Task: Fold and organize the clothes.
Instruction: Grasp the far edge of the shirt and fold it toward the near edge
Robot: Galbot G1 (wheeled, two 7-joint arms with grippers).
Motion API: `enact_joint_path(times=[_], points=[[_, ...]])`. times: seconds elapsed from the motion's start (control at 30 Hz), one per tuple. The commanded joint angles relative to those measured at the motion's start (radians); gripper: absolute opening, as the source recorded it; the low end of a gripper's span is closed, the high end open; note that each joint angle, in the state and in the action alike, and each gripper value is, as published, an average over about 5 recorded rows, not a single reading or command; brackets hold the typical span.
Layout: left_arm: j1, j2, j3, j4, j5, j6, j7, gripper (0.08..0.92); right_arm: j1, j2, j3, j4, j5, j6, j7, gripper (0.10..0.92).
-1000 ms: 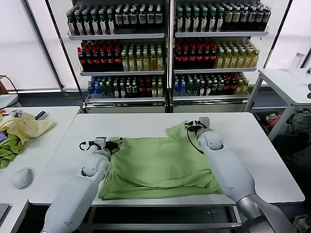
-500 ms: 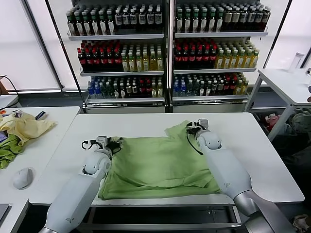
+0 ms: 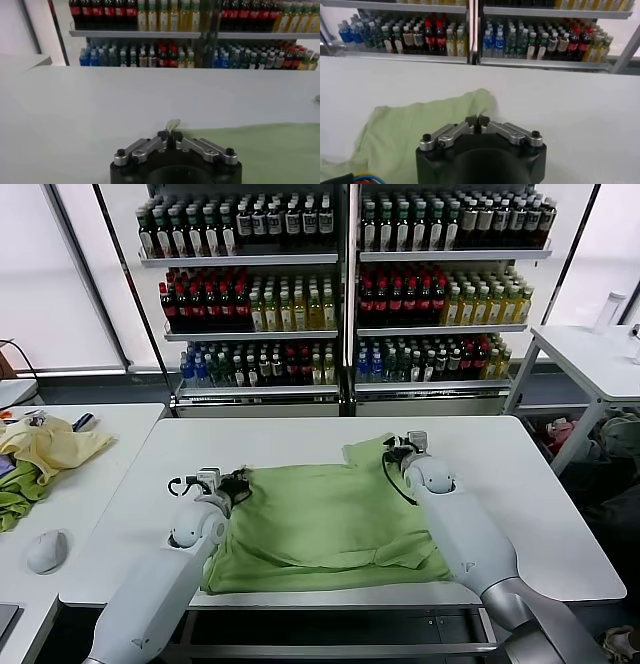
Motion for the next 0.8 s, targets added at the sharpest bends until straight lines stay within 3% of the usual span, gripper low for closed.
enact_joint_path(times=[0.03,0.8], points=[[0.029,0.021,-0.031,-0.079,-0.05,-0.077,0.008,0.104,-0.018,-0.018,0.007,0.099,0.013,0.034,0.004,0.119],[0.307,0.149,-0.171,-0.5,-0.173,-0.036,0.015,0.101,-0.369,-0.181,0.189,0.691,0.103,-0.038,0.044,0.119]])
